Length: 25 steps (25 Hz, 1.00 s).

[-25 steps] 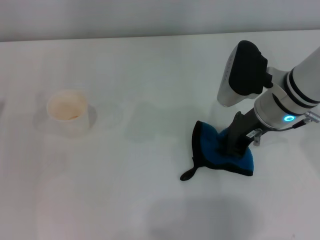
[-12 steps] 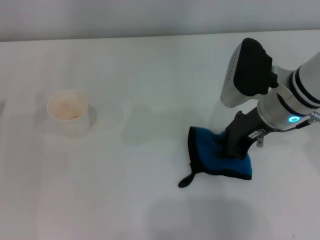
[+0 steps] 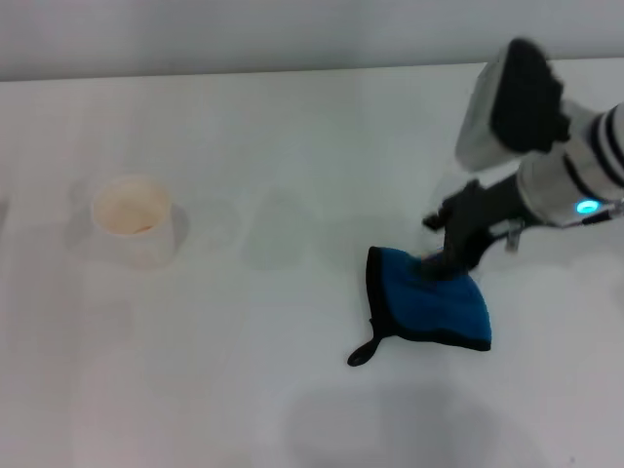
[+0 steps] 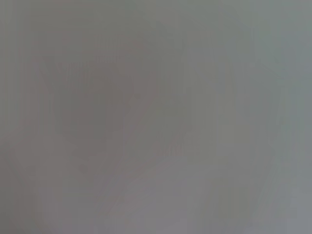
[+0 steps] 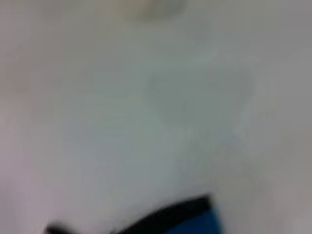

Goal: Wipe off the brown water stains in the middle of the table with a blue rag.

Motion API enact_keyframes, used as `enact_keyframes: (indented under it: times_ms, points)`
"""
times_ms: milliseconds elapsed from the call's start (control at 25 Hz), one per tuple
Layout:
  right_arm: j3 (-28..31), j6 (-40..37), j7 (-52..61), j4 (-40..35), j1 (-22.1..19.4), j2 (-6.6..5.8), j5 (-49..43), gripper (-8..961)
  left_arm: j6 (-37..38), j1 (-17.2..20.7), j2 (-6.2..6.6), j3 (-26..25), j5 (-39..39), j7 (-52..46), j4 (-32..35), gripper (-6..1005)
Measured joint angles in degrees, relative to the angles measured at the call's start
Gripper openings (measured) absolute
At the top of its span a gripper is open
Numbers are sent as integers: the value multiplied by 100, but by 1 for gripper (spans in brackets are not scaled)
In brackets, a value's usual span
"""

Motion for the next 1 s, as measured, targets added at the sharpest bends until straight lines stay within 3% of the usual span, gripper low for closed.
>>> enact_keyframes:
  times_ms: [200,440,720,1000]
  points:
    - [1097,-798,-756,803,-212,-4,1904,651,0,-13,17,70,250,0,-16,893]
    - [2743,-960,-2566,2814,-156,-22,4696,679,1,-31,16,90,603,5,2,893]
    - [4374,-1409,-4372,4126,-178,2,5726,679,2,-24,-3,119,792,3,47,893]
    - [5073,-1890,-7452,5659,-207,8,7469,679,-39,8,-28,119,867,30,259,893]
